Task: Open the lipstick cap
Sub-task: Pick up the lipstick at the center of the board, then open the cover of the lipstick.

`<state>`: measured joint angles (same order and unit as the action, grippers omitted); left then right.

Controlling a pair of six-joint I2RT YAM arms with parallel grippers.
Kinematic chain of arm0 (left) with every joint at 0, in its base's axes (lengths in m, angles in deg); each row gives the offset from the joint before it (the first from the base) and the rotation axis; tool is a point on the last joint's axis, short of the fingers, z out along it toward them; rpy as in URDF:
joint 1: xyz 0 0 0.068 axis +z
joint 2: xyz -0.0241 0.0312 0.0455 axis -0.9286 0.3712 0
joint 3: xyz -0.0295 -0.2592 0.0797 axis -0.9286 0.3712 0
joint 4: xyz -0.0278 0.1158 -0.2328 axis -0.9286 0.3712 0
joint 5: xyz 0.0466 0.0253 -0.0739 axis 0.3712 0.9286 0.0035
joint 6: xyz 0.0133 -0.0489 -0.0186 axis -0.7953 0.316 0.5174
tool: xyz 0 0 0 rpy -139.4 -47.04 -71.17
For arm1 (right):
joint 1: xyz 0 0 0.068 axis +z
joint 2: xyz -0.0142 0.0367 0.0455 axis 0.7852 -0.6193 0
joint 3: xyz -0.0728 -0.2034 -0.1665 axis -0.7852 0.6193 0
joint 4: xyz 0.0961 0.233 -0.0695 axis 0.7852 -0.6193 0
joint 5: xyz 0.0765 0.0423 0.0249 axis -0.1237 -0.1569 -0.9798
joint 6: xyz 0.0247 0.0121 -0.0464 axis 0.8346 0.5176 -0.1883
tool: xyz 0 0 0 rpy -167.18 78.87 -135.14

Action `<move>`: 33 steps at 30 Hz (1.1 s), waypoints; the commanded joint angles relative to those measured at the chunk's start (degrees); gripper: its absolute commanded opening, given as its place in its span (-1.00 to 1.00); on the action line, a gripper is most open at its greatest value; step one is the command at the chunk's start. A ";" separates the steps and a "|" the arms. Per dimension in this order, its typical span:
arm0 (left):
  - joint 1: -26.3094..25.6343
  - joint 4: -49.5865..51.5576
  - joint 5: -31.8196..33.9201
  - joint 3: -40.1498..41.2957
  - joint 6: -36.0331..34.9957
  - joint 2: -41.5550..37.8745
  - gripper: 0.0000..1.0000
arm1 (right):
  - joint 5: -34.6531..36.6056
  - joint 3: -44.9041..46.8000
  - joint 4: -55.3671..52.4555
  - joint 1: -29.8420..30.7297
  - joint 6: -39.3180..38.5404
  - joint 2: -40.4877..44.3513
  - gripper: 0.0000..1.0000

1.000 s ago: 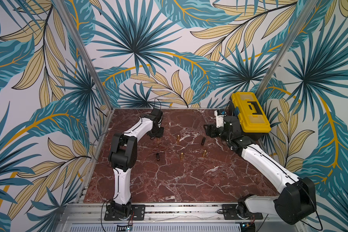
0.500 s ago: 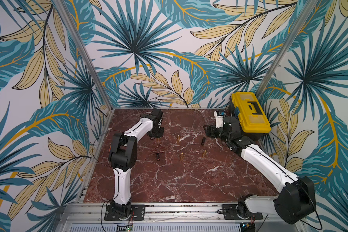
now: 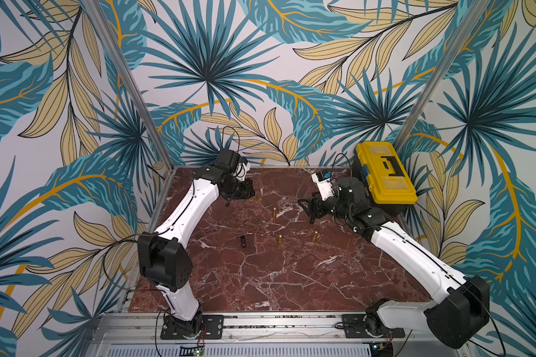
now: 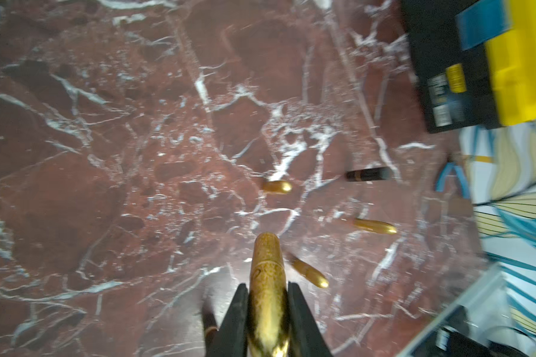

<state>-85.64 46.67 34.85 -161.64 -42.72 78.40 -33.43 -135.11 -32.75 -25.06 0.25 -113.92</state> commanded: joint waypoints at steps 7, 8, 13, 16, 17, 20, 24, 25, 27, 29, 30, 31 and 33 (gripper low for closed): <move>0.16 2.90 -24.08 3.19 7.46 -9.61 -0.77 | -7.09 -10.36 -9.01 7.23 -9.25 -2.58 0.61; 0.12 2.90 -26.13 3.24 7.81 -10.27 -0.76 | -6.93 -11.26 -9.91 8.11 -10.11 -3.10 0.62; 0.15 3.25 -28.85 4.26 8.91 -12.18 -0.78 | -6.19 -13.91 -12.87 10.23 -13.06 -5.36 0.60; 0.20 3.25 -30.04 5.09 8.43 -12.75 -0.78 | -7.69 -13.55 -11.80 10.15 -13.98 -5.31 0.59; 0.29 3.25 -30.30 5.25 8.40 -12.78 -0.78 | -7.90 -13.89 -11.97 10.21 -14.26 -5.43 0.59; 0.29 3.34 -31.20 5.55 8.58 -12.63 -0.78 | -7.84 -14.62 -12.21 10.16 -14.86 -6.14 0.56; 0.38 3.95 -31.20 5.90 8.15 -12.52 -0.79 | -9.36 -15.37 -11.67 10.21 -14.76 -7.04 0.46; 0.38 4.04 -31.07 6.00 8.05 -12.39 -0.79 | -9.75 -15.62 -11.67 10.28 -14.77 -7.31 0.43; 0.42 4.14 -30.94 6.08 7.90 -12.19 -0.80 | -10.52 -16.42 -12.05 10.26 -14.76 -8.34 0.34; 0.47 4.13 -30.83 5.91 7.75 -11.80 -0.79 | -10.98 -17.06 -12.41 10.41 -14.88 -9.27 0.30; 0.51 4.13 -31.07 5.74 7.62 -11.53 -0.80 | -11.02 -17.10 -12.38 10.52 -14.92 -9.59 0.30; 0.54 4.22 -31.35 5.69 7.53 -11.33 -0.80 | -11.00 -17.11 -12.21 10.58 -14.85 -9.78 0.30; 0.56 4.22 -31.66 5.34 7.40 -10.87 -0.80 | -11.02 -17.39 -12.09 10.64 -15.07 -10.40 0.29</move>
<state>-85.29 50.35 4.80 -156.13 -34.13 66.97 -43.39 -151.28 -44.10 -14.81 -13.96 -123.14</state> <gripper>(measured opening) 0.206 0.647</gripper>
